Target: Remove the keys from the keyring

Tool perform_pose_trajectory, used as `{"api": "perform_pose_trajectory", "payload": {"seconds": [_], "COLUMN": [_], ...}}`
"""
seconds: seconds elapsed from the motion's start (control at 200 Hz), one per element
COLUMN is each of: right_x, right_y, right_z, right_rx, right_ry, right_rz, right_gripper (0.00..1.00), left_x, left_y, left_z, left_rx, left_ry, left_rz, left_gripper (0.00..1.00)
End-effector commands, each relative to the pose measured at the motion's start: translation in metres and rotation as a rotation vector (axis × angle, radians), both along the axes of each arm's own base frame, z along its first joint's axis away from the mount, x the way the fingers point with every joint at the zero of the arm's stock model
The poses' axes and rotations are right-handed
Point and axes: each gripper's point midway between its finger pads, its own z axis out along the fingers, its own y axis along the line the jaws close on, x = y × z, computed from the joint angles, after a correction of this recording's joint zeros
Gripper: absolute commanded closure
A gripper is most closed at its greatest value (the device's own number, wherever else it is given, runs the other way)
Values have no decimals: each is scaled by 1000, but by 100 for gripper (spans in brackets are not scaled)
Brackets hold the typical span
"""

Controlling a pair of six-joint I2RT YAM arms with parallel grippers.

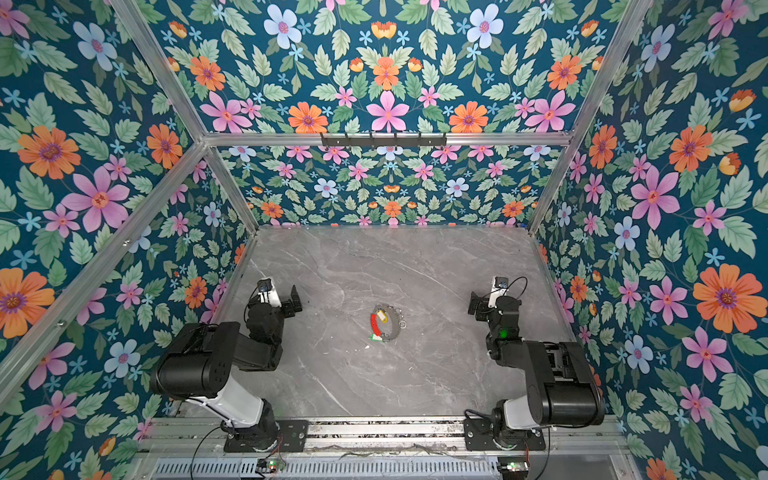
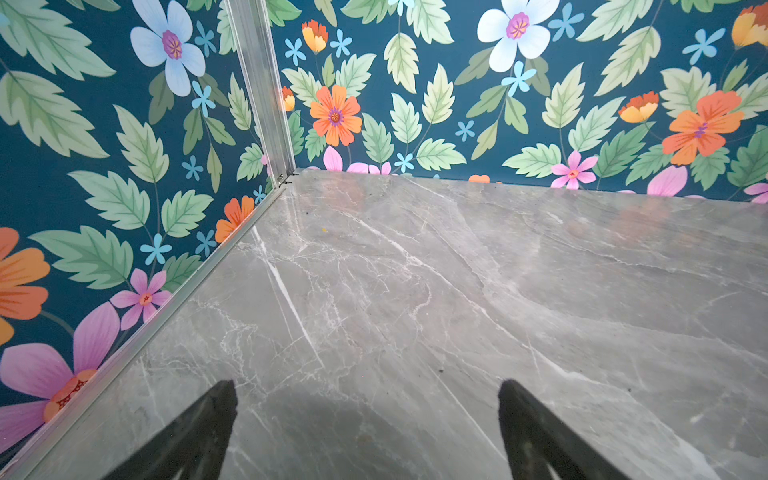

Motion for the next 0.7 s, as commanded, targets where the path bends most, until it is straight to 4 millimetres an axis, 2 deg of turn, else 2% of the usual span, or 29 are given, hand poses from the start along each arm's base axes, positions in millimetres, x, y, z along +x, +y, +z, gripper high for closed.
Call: {"api": "perform_pose_trajectory", "payload": {"seconds": [0.0,0.695], "right_x": [4,4], "right_y": [1,2], "right_z": [8,8], "right_rx": [-1,7], "right_ry": [-34,-33], "right_rz": [5,8], "right_gripper": [1,1], "left_x": [0,0], "left_y": [-1,-1], "left_z": [4,4], "left_rx": [9,9], "left_ry": [-13,-13], "left_rz": [-6,-6], "left_gripper": [0,0]}}
